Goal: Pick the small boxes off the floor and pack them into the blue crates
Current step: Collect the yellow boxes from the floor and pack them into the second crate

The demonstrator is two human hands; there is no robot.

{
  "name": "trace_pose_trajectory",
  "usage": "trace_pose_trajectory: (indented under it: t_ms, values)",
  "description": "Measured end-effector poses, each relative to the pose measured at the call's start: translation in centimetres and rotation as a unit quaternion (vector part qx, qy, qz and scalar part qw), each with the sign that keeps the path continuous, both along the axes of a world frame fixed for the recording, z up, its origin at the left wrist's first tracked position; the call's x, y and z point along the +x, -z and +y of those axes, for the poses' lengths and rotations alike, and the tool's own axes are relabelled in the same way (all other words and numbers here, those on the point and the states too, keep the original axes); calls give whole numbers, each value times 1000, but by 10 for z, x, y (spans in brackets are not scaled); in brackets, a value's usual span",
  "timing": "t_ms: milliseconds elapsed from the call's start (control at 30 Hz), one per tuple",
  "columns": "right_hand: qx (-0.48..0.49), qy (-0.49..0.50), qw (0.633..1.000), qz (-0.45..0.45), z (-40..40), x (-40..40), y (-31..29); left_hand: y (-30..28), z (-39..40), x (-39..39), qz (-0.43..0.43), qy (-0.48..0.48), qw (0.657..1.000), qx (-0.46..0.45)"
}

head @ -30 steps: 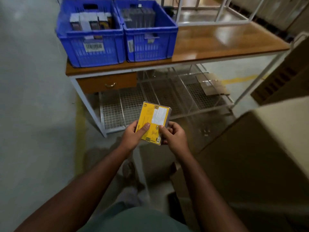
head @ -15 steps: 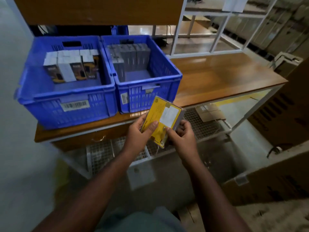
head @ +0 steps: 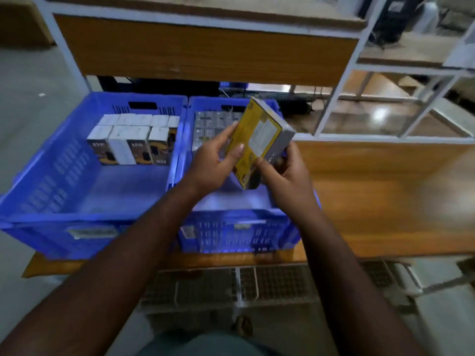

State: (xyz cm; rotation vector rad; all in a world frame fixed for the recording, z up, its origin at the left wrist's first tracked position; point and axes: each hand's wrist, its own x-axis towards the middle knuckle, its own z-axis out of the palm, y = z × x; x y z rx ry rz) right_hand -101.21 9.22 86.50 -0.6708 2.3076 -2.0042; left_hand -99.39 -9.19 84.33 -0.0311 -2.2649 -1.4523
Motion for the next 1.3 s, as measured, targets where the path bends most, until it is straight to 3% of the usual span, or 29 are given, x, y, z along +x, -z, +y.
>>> trace_pose_trajectory:
  t_ms: [67, 167, 333, 400, 567, 633, 767, 867, 1300]
  values:
    - [76, 29, 997, -14, -21, -41, 12, 0, -17, -23, -80, -49, 991, -92]
    - [190, 33, 980, -56, -55, -89, 34, 8, -46, -46, -214, -90, 937, -263]
    - [293, 42, 951, -90, -99, -129, 57, 27, -73, -85, -256, -80, 826, -496]
    - [293, 58, 950, -93, -113, -134, 68, 28, -78, -100, -253, -91, 793, -547]
    - [237, 3, 954, -185, -138, -126, 96, 30, -94, -124, -289, -70, 762, -575]
    - [260, -2, 950, -171, -139, -135, 104, 36, -99, -132, -295, -66, 749, -589]
    - [355, -63, 928, -91, -146, -152, 115, 48, -104, -141, -282, -64, 761, -581]
    - [371, -84, 923, -65, -153, -162, 121, 51, -103, -145, -276, -72, 785, -550]
    - [477, -151, 866, 1, -160, -182, 140, 80, -100, -167, -329, -27, 814, -478]
